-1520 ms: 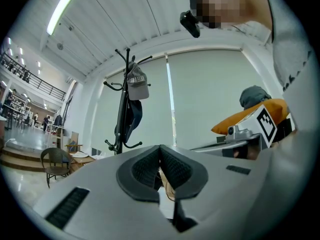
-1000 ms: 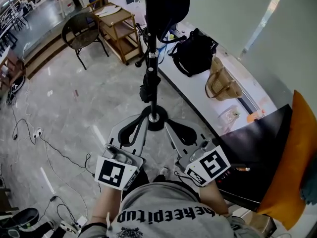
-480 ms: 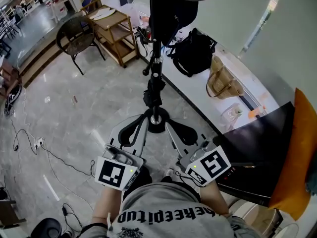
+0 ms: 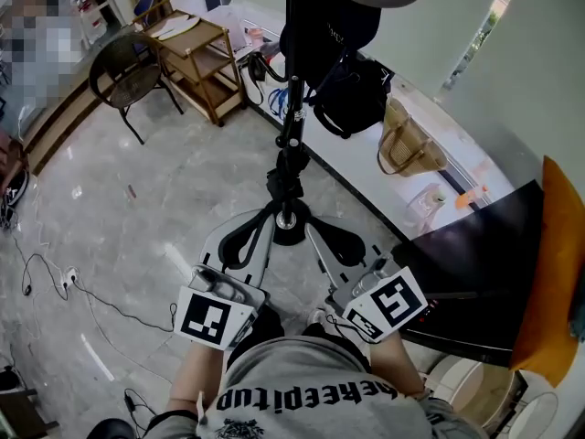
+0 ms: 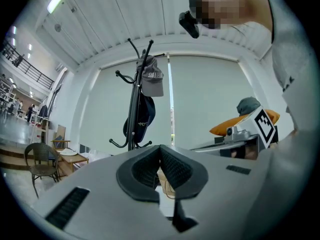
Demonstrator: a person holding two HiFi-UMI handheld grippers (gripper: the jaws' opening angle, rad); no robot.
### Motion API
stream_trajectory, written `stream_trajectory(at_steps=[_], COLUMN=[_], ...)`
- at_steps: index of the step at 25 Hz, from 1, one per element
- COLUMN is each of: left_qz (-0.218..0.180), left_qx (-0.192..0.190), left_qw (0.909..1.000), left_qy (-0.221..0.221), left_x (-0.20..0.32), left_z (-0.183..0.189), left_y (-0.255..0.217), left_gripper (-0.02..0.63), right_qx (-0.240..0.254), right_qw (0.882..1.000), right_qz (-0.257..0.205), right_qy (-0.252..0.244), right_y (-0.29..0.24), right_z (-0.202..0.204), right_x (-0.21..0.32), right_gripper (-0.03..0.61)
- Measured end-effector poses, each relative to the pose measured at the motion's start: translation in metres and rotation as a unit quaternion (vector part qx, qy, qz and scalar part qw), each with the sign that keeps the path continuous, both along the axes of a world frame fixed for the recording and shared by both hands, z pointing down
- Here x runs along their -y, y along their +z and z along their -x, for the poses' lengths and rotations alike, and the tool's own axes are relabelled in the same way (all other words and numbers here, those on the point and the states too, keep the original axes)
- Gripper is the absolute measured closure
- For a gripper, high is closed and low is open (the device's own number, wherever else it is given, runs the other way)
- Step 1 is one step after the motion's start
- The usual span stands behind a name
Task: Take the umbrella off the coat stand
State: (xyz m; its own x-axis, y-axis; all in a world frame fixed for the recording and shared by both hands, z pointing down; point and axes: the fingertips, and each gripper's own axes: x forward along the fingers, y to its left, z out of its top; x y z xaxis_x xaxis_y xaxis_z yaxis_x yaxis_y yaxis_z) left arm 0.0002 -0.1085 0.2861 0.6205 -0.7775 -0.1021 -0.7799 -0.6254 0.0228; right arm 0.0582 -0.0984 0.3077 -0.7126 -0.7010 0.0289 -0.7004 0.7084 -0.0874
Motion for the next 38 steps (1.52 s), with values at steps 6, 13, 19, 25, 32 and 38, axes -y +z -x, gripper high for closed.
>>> stream_trajectory(at_steps=[6,13,19,25,32,38], left_qz=[0.005,0.009,-0.002,0.005,0.007,0.013], left_qx=[0.01,0.011,0.01,0.017,0.015,0.014], left_qw=[0.9998,0.9994,0.9985,0.9971,0.9954,0.9945], left_qy=[0.013,0.031,0.053,0.075,0.094,0.103], left_x=[0.011,0.026,0.039,0.046,0.052,0.055], left_z=[0.015,0.034,0.041,0.049,0.05,0.054], left_y=[0.007,0.009,0.004,0.006,0.01,0.014], left_gripper=[0.598,0.598,0.598,0.598,0.598,0.598], right_qx=[-0.004,-0.005,-0.004,-0.005,-0.007,-0.008], right_qw=[1.0,0.999,0.998,0.997,0.995,0.994], right_qz=[0.002,0.001,-0.003,-0.005,0.0,0.002], right_qy=[0.014,0.037,0.058,0.081,0.101,0.109], right_y=[0.002,0.003,0.002,0.0,0.005,0.007], right_z=[0.015,0.032,0.041,0.049,0.051,0.056], right_x=[0.01,0.021,0.032,0.037,0.041,0.043], right_gripper=[0.566,0.566,0.566,0.566,0.566,0.566])
